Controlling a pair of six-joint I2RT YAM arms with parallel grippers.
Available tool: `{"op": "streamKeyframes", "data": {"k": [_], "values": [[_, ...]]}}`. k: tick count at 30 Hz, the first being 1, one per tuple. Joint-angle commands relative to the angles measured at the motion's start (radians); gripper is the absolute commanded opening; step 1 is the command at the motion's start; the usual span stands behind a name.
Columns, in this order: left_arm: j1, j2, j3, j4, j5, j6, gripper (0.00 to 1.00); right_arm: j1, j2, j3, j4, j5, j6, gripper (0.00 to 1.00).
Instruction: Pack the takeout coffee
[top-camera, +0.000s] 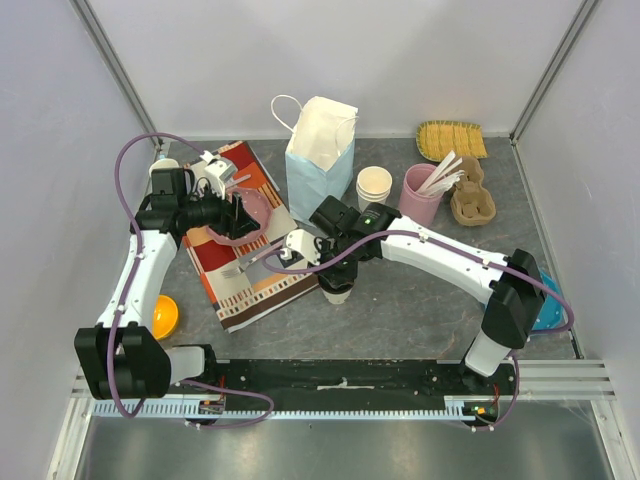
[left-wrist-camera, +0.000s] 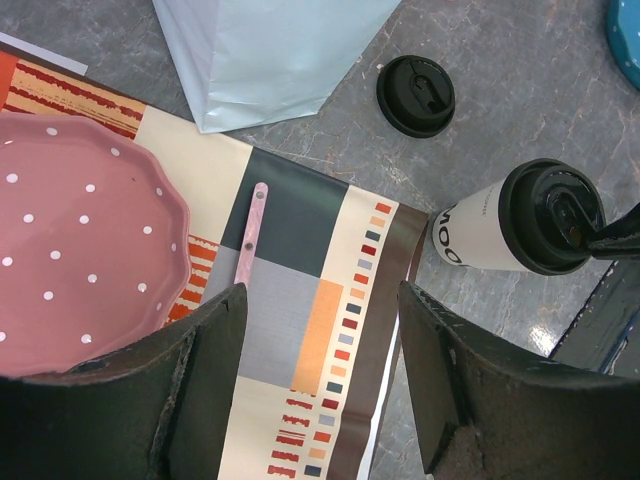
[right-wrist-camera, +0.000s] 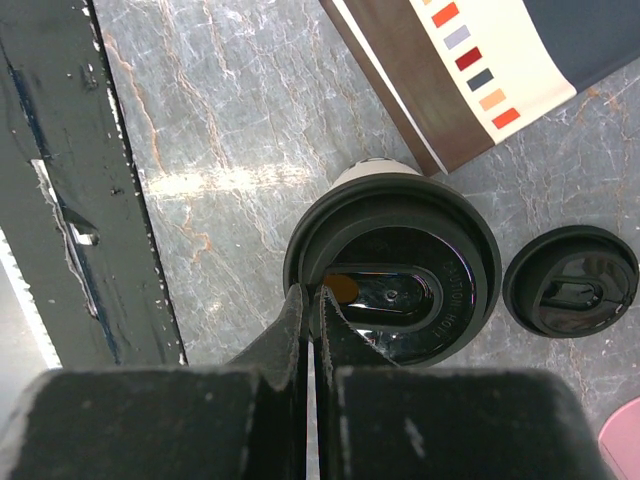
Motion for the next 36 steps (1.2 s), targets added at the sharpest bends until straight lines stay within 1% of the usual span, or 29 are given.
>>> {"op": "streamKeyframes", "data": {"k": [1, 14, 15, 16, 18, 19, 21, 29, 36], "values": [[-0.004, -0.002, 0.009, 0.000, 0.019, 0.038, 0.69, -0.004, -0.009, -0.011, 0.007, -0.043, -0.005, 0.00], [-0.004, -0.009, 0.006, 0.000, 0.018, 0.038, 0.69, -0.007, -0.015, -0.041, 0.010, -0.042, -0.014, 0.00], [-0.006, -0.009, 0.006, 0.000, 0.018, 0.039, 0.69, -0.009, -0.018, -0.040, 0.011, -0.040, -0.014, 0.03], [-0.006, -0.007, 0.006, 0.000, 0.018, 0.039, 0.69, -0.010, -0.020, -0.038, 0.011, -0.040, -0.012, 0.14], [-0.007, -0.007, 0.008, 0.000, 0.018, 0.036, 0.69, -0.010, -0.023, -0.035, 0.013, -0.031, -0.006, 0.28], [-0.007, -0.009, 0.008, 0.000, 0.018, 0.036, 0.69, -0.012, -0.024, -0.034, 0.013, -0.033, -0.005, 0.33], [-0.009, -0.005, 0.008, 0.000, 0.018, 0.039, 0.69, -0.012, -0.033, -0.034, 0.013, -0.037, -0.008, 0.39], [-0.012, -0.007, 0.006, 0.000, 0.015, 0.041, 0.68, -0.012, -0.052, -0.029, 0.011, -0.060, -0.009, 0.43], [-0.013, -0.018, 0.012, 0.000, 0.018, 0.030, 0.68, -0.012, -0.096, 0.014, 0.005, -0.099, -0.017, 0.49]]}}
